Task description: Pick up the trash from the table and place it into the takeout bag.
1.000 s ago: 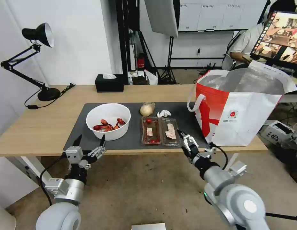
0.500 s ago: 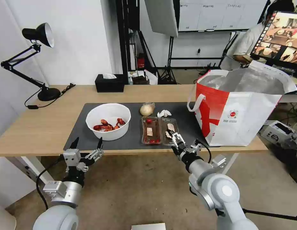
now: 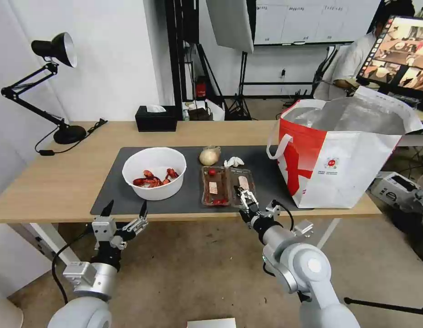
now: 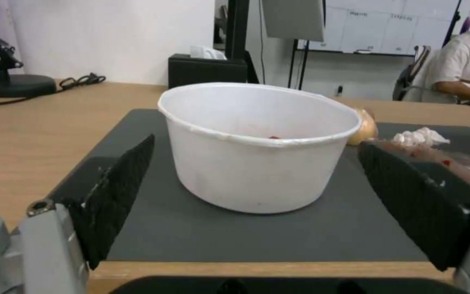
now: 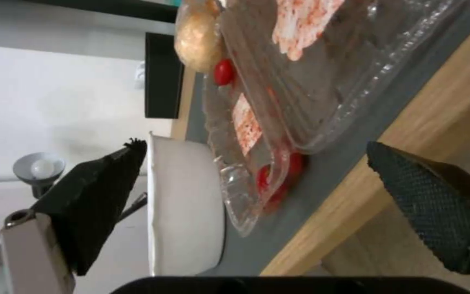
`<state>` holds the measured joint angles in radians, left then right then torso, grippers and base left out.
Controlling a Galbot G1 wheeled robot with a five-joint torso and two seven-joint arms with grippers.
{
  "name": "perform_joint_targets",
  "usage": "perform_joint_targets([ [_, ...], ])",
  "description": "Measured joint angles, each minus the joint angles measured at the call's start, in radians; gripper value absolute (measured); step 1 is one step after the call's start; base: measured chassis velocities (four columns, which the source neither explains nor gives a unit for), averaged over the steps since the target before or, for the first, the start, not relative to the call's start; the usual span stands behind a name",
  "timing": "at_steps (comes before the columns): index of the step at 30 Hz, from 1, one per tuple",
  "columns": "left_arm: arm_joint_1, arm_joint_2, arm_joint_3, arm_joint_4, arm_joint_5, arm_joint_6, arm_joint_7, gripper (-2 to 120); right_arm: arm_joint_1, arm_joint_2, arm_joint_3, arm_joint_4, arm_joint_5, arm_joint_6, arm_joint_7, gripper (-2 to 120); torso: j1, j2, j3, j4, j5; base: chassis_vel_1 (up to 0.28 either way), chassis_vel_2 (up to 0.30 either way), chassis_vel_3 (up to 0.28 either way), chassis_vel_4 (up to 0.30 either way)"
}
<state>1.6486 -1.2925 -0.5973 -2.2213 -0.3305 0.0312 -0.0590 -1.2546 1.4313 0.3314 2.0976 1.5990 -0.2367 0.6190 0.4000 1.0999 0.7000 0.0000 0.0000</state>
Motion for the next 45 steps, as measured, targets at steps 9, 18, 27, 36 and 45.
perform_joint_targets([
  [9, 0.002, 0.006, 0.0, 0.003, 0.0, 0.0, 0.0, 100, 0.001, 0.016, 0.003, -0.004, -0.006, 0.0, 0.004, 100, 0.0, 0.0, 0.0, 0.0, 0.0, 0.0, 0.0, 0.0, 0.0],
  [18, 0.014, 0.02, -0.012, 0.011, -0.004, -0.002, -0.002, 100, 0.01, 0.045, 0.002, -0.027, -0.016, 0.008, 0.003, 100, 0.0, 0.0, 0.0, -0.0001, -0.0001, 0.0, 0.0, 0.0, 0.0],
  [27, 0.01, 0.017, -0.01, 0.019, -0.006, -0.003, -0.003, 100, 0.011, 0.053, -0.005, -0.019, -0.02, 0.008, 0.005, 100, 0.0, 0.0, 0.0, 0.0001, 0.0001, 0.0, 0.0, 0.0, 0.0],
  [36, 0.005, 0.018, -0.01, 0.028, -0.006, -0.005, -0.004, 100, 0.005, 0.048, -0.005, -0.007, -0.027, 0.006, 0.004, 100, 0.0, 0.0, 0.0, 0.0, 0.0, 0.0, 0.0, 0.0, 0.0],
  [45, 0.003, 0.022, -0.015, 0.032, -0.008, -0.009, -0.004, 100, 0.022, 0.056, -0.001, -0.021, -0.027, 0.006, -0.005, 100, 0.0, 0.0, 0.0, 0.0, 0.0, 0.0, 0.0, 0.0, 0.0],
])
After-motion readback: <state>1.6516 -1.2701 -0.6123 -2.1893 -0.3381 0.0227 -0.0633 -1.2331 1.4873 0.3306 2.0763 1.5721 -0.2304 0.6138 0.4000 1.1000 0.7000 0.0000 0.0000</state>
